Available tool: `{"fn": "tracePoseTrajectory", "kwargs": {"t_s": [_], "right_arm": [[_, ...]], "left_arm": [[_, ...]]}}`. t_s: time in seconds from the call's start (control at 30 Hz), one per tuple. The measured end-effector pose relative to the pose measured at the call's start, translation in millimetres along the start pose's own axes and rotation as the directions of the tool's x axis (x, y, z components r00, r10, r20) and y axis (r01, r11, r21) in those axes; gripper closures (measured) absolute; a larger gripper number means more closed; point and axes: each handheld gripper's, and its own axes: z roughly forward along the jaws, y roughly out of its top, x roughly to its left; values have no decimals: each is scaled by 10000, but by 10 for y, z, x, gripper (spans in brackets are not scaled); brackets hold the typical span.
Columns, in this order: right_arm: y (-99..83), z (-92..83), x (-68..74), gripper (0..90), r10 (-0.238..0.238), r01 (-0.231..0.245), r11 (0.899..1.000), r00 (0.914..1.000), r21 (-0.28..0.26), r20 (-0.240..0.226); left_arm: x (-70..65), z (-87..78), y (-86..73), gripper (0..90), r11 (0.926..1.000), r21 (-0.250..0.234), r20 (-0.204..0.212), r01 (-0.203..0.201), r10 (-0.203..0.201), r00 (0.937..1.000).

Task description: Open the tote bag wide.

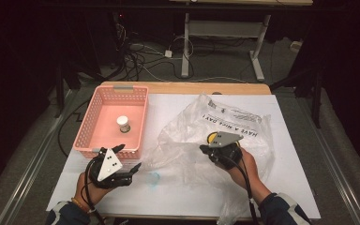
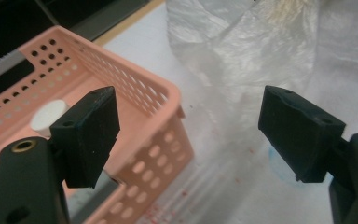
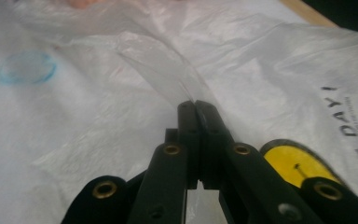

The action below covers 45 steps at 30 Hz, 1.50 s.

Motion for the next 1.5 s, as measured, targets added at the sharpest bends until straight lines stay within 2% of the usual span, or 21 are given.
{"fn": "tracePoseTrajectory", "kwargs": {"t_s": [0.07,0.17,0.2,0.23,0.27,0.4,0.43,0.53,0.63,0.67,0.77,0.8,0.87,0.93,1.07,1.1,1.13,1.2,1.27,1.33,1.5], "right_arm": [[59,-23,-87,900,54,-48,9999,9993,-159,363],[158,-69,-236,900,238,-207,9992,9956,-352,906],[192,-89,-294,900,275,-233,9989,9938,-402,1078],[192,-89,-294,900,275,-233,9989,9938,-402,1078],[268,-136,-395,900,427,-348,9976,9897,-602,1369],[427,-209,-525,900,474,-303,9952,9814,-935,1861],[427,-209,-525,900,474,-303,9952,9814,-935,1861],[554,-295,-571,900,425,-114,9913,9706,-1313,2369],[606,-342,-568,900,324,56,9891,9664,-1471,2551],[651,-379,-559,900,270,196,9860,9612,-1657,2744],[710,-413,-549,900,257,279,9831,9576,-1811,2871],[728,-421,-546,900,254,313,9819,9556,-1868,2935],[761,-431,-544,900,308,310,9796,9532,-1986,3007],[781,-429,-540,900,291,350,9784,9525,-2037,3032],[785,-405,-532,900,299,323,9785,9549,-2036,2954],[778,-385,-530,900,316,289,9790,9564,-2019,2904],[778,-385,-530,900,316,289,9790,9564,-2019,2904],[768,-367,-535,900,347,234,9795,9587,-2000,2822],[753,-350,-536,900,320,236,9797,9619,-1990,2716],[749,-346,-534,900,324,226,9795,9631,-2003,2670],[723,-322,-546,900,409,125,9782,9670,-2073,2514]], "left_arm": [[64,-18,59,198,10000,-28,-212,-72,71,9998],[210,-31,142,195,9998,-111,-352,187,-191,9992],[324,-4,191,196,9995,-63,-439,317,-319,9985],[324,-4,191,196,9995,-63,-439,317,-319,9985],[385,25,215,195,9992,56,-461,408,-405,9981],[609,195,304,197,9959,676,-549,603,-566,9969],[663,249,331,197,9932,932,-563,701,-650,9963],[823,397,409,197,9834,1650,-509,757,-682,9964],[983,544,466,197,9692,2255,-428,991,-917,9949],[1028,592,473,197,9636,2460,-422,1042,-968,9944],[1140,738,473,197,9420,3128,-469,1213,-1122,9926],[1179,786,471,197,9381,3266,-542,1150,-1029,9932],[1257,865,453,206,9197,3613,-626,1534,-1403,9881],[1315,953,435,220,8954,4129,-772,1665,-1477,9860],[1364,1091,372,251,8651,4688,-714,1781,-1639,9839],[1379,1119,348,325,8578,4814,-635,1800,-1707,9833],[1396,1142,321,325,8509,4924,-569,1831,-1784,9823],[1434,1173,278,355,8378,5053,-539,2069,-2086,9765],[1466,1159,269,435,8435,4875,-512,2253,-2300,9718],[1482,1147,269,436,8517,4723,-451,2268,-2336,9713],[1490,1152,260,468,8574,4645,-371,2217,-2313,9722]]}}
